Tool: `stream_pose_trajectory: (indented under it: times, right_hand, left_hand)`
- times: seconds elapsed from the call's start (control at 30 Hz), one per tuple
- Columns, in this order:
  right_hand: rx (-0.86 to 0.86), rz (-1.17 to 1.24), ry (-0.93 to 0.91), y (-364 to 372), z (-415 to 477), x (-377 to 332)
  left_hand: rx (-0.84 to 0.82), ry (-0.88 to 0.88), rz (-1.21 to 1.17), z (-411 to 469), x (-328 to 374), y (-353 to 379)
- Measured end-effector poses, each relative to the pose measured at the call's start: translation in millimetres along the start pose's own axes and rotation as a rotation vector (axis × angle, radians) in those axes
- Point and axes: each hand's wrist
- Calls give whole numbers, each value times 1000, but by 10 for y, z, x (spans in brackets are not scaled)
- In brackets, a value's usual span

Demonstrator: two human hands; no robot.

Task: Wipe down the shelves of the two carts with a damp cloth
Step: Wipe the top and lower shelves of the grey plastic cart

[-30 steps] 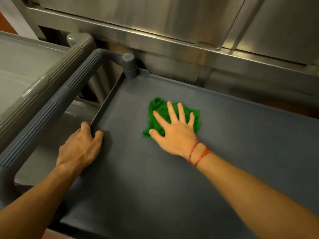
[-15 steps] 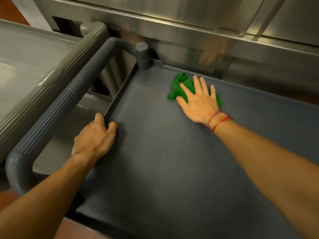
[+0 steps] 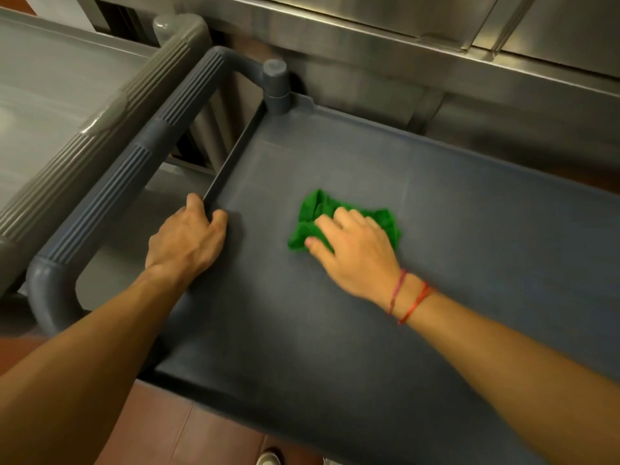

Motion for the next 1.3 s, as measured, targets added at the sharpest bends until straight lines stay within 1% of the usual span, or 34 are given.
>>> stream_pose_trajectory:
  times: [0.1,0.17,0.23,0.27,0.3,0.43,0.5,0.57,0.63,0.73,0.83,0.93,1.03,1.1,1.17,1.23,1.3]
  right_hand:
    - [-38,87,-112,-65,-341,-177]
    - [-67,141,-168,-72,-385,-116]
    - [-67,95,-210,-48,-260,41]
    - [-56,43,-201,-27,-158,129]
    - [-34,-4,-160,3,-49,218]
    - [21,-101,114,115,238,406]
    - [-9,-126,176,128,275,339]
    - [-55,-99,187,82,254,190]
    - [-46,-55,132,29,96,-5]
    - [10,60,38,-104,-405,-409]
    - [-35,163,-79,-252,-942,-739]
    - [9,221,-146,-255,-1071,-722]
    - [48,143,-207,-171,-912,-541]
    - [57,54,-161,-126,-745,-352]
    - [67,-27,-37,-89,-562,-161]
    - [71,-93,90,-54,-415,-51]
    - [70,-104,150,-23,-355,-56]
  left_hand:
    - [5,18,16,-5,-2,12]
    - [14,27,20,0,-1,30]
    - [22,40,14,15,-17,37]
    - [28,49,16,22,-27,47]
    - [35,59,23,21,-35,57]
    - [75,122,68,-2,-56,79]
    - [85,187,111,-9,-64,81]
    - [76,255,153,-4,-77,86]
    - [49,275,150,12,-75,81]
    - [44,273,178,26,-71,84]
    - [47,257,230,10,-38,76]
    - [64,287,232,-165,9,76]
    - [54,379,184,-566,0,140]
    - [-4,425,141,-883,-47,198]
    - [-48,424,114,-1156,-133,254]
    - [-60,404,102,-1381,-201,270]
    - [-55,394,90,-1541,-231,272]
Point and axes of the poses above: each hand's wrist, its own z-axis towards the middle knuckle, its own y-axis out of the palm, x = y × z, and after that the axes turned 6 degrees about x, right-handed
